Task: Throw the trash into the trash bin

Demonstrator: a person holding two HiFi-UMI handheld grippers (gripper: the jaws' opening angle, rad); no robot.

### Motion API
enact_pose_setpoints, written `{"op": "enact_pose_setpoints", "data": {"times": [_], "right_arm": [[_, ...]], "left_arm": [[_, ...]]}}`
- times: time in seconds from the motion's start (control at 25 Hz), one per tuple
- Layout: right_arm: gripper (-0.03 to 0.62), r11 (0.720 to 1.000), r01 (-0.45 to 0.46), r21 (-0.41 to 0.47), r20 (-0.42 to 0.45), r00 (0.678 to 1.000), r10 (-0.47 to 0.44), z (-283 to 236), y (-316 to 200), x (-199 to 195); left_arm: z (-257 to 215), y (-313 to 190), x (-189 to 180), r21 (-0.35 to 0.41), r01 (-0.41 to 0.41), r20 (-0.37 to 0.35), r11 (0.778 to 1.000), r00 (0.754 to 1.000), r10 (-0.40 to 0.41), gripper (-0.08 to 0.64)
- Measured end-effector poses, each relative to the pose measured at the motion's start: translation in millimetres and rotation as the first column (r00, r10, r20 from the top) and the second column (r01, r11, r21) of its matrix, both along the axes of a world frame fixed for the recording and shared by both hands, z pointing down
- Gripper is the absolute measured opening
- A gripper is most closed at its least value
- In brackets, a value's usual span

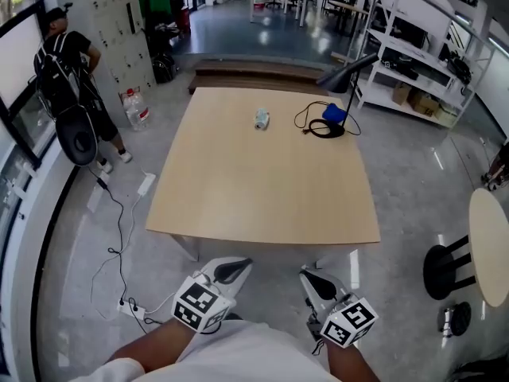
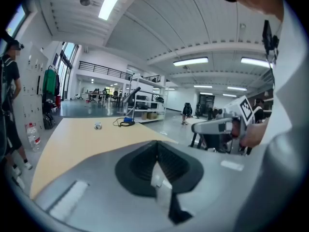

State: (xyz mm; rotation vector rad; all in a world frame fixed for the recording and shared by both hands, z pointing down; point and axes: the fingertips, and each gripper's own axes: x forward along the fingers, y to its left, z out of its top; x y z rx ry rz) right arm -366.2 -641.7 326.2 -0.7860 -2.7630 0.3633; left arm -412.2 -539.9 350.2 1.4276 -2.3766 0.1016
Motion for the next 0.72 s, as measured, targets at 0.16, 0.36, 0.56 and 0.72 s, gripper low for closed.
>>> {"op": "enact_pose_setpoints", "data": {"times": [0.16,0.36,0.56,0.72], "right_arm": [[0.002,0.997,0.067,-0.039,0.024,0.998,-0.066,-9.6,14.0,4.0],[0.002,0.991,0.130,-0.019,0.031,0.991,-0.130,-7.1,31.3,4.1],[0.002,0.991,0.135,-0.015,0.021,0.991,-0.135,-7.2,35.0,5.2],[0.002,0.991,0.128,-0.021,0.016,0.992,-0.128,-5.2,35.8,3.7]], "left_arm": [[2.0,1.0,0.9,-0.004,-0.006,-0.012,1.000,1.000,0.006,0.005],[3.6,5.5,-3.4,-0.007,0.000,-0.010,1.000,1.000,0.000,0.005],[1.1,9.9,-2.5,-0.005,0.003,-0.007,1.000,1.000,-0.003,0.005],[-0.6,13.2,-4.3,-0.005,0.008,0.000,1.000,1.000,-0.008,0.005]]}}
